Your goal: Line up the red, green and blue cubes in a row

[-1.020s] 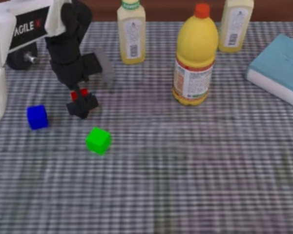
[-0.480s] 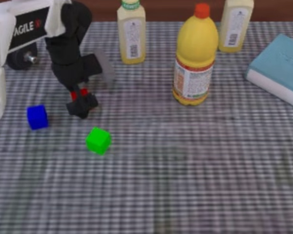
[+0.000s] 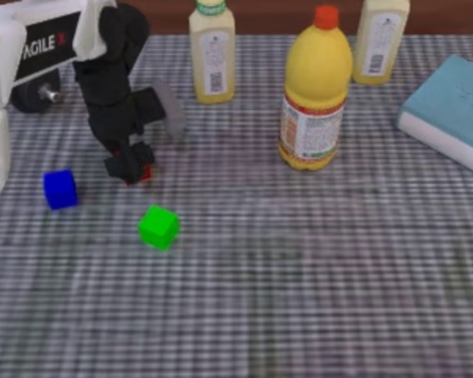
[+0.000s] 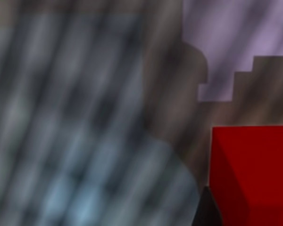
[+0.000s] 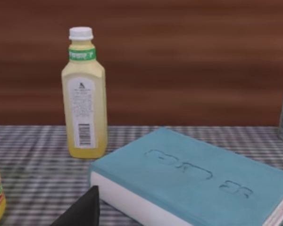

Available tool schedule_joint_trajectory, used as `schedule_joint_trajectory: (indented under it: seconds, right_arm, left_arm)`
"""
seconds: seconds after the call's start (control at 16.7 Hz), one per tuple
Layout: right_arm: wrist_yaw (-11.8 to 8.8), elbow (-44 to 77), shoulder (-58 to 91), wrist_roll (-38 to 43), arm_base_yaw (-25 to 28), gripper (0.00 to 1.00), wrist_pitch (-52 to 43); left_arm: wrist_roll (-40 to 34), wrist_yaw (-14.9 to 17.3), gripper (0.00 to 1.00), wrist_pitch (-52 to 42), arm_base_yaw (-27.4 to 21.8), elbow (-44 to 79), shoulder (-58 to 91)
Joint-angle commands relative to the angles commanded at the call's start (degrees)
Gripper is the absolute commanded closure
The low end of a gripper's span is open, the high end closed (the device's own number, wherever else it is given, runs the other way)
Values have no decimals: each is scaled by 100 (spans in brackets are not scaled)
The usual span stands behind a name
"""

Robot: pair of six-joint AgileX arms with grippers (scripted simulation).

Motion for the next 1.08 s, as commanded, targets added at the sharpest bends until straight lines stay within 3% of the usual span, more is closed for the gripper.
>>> schedule_joint_trajectory:
  seconds: [0.66, 1.08]
  right_arm:
    - [0, 0, 0, 0, 0, 0, 0]
    - [0, 0, 0, 0, 0, 0, 0]
  left_arm:
    - [-76, 87, 100, -247, 5, 81, -249]
    - [-90, 83, 100, -1500, 106, 1071, -488]
